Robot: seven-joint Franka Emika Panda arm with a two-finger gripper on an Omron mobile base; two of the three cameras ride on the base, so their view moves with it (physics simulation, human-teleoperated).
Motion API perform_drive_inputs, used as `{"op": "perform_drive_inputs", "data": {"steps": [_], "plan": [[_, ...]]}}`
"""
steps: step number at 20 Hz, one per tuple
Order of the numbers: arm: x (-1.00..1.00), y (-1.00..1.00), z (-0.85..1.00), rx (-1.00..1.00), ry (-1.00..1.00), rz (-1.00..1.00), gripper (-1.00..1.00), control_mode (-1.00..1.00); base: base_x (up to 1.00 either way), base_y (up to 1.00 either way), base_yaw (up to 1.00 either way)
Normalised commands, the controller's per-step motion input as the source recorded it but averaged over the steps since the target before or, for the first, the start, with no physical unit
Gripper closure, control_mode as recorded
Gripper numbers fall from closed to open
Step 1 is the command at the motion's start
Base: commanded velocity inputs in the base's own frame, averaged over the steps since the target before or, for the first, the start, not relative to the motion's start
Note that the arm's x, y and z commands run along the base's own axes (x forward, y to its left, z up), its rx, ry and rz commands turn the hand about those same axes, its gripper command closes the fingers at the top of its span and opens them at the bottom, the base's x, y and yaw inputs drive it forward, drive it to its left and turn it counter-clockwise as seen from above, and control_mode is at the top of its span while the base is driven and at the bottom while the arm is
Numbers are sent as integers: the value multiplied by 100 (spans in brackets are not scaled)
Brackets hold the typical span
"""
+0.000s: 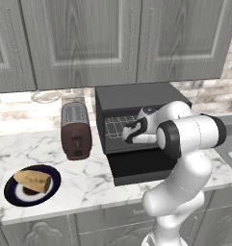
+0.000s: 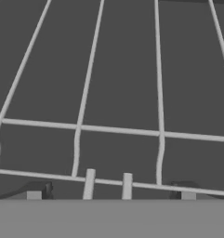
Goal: Pull the toaster oven rack outwards. Pick up the baguette from the plate and place it on the toaster oven rack. Close the toaster oven door fully and set the temperature to the lowest setting.
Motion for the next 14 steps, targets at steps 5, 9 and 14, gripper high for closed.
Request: {"op": "perform_drive_inputs", "data": {"steps": [5, 9, 14], "plan": [[0, 9, -7, 0, 0, 0, 100, -100, 0, 0, 0], [0, 5, 0, 0, 0, 0, 100, -100, 0, 0, 0], [-23, 1, 0, 0, 0, 0, 100, -100, 0, 0, 0]]}}
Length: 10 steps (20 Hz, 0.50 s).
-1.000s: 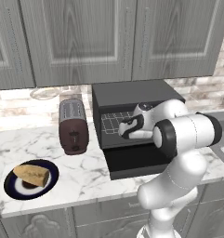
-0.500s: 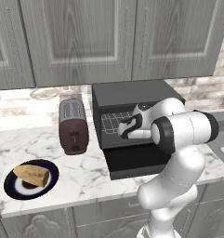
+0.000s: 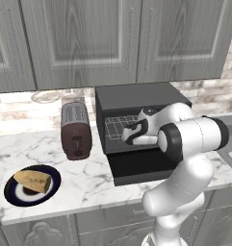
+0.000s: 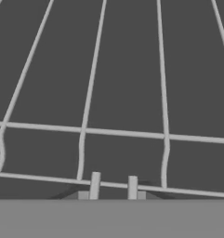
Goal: Pull the toaster oven rack outwards. Pick up the baguette from the plate and place it on the toaster oven rack. Close the toaster oven door fully and set the temperature to the lowest setting.
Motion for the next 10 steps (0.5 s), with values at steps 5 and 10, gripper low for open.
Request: {"op": "perform_drive_inputs", "data": {"steps": [5, 10], "plan": [[-62, 1, 0, 3, 0, 0, 100, -100, 0, 0, 0], [-84, 0, 0, 5, 3, -1, 100, -100, 0, 0, 0]]}}
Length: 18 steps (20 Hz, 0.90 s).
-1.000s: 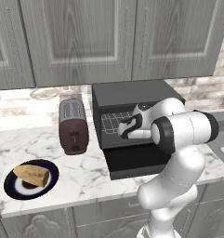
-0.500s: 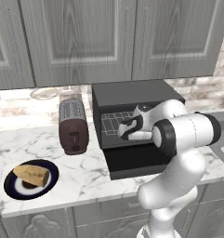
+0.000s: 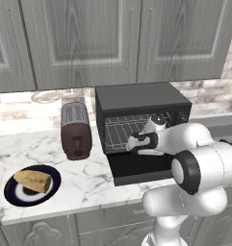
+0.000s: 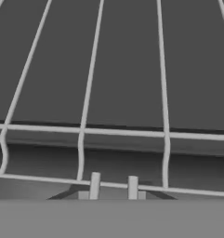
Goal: Pull the toaster oven rack outwards. Pick up the baguette from the plate and place it on the toaster oven rack. Close the toaster oven door fully and set the temperature to the lowest setting.
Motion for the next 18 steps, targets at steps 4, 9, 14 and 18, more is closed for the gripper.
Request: {"op": "perform_drive_inputs", "data": {"steps": [4, 9, 14, 18], "plan": [[-85, 0, 0, 5, 6, -1, 100, -100, 0, 0, 0], [-83, 0, 0, 3, 9, -1, 100, -100, 0, 0, 0], [-75, 0, 0, 0, 12, -1, 100, -100, 0, 0, 0], [-37, 8, 6, 0, 9, 0, -100, -100, 0, 0, 0]]}}
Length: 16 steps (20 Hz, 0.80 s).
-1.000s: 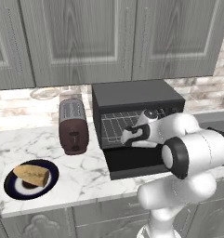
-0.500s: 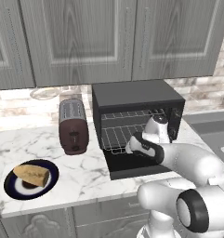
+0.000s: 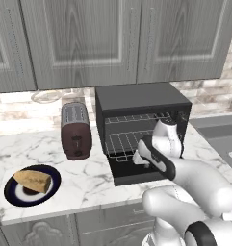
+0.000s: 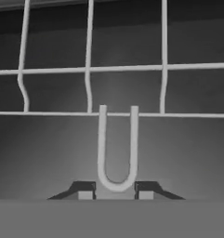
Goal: Pull the toaster oven rack outwards. Pick up the baguette from the plate and place it on the toaster oven rack. Close the toaster oven door fully and set the temperature to the lowest setting.
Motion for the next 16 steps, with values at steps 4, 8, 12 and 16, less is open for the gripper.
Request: {"op": "perform_drive_inputs", "data": {"steps": [4, 8, 12, 16], "plan": [[-47, 8, 56, 0, 0, 0, -100, -100, 0, 0, 0], [-60, 12, 83, 0, 0, 0, -100, -100, 0, 0, 0], [-73, 22, 89, 0, 0, 0, -100, -100, 0, 0, 0], [-51, 50, 53, 0, 0, 0, -100, -100, 0, 0, 0]]}}
